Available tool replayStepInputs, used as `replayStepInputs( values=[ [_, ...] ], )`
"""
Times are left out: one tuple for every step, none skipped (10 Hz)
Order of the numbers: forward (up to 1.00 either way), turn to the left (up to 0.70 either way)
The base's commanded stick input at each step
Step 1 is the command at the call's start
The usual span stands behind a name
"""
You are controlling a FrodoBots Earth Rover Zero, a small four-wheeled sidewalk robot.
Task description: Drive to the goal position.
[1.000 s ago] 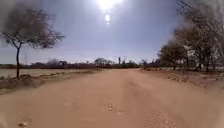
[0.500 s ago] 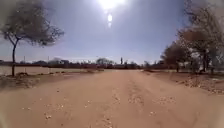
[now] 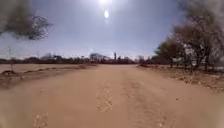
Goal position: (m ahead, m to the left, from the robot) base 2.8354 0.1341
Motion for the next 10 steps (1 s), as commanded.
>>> replayStepInputs(
  values=[
    [1.00,0.00],
    [1.00,0.00],
    [1.00,0.00],
    [1.00,0.00],
    [1.00,0.00],
    [1.00,0.00],
    [1.00,0.00],
    [1.00,0.00],
    [1.00,0.00],
    [1.00,0.00]
  ],
)
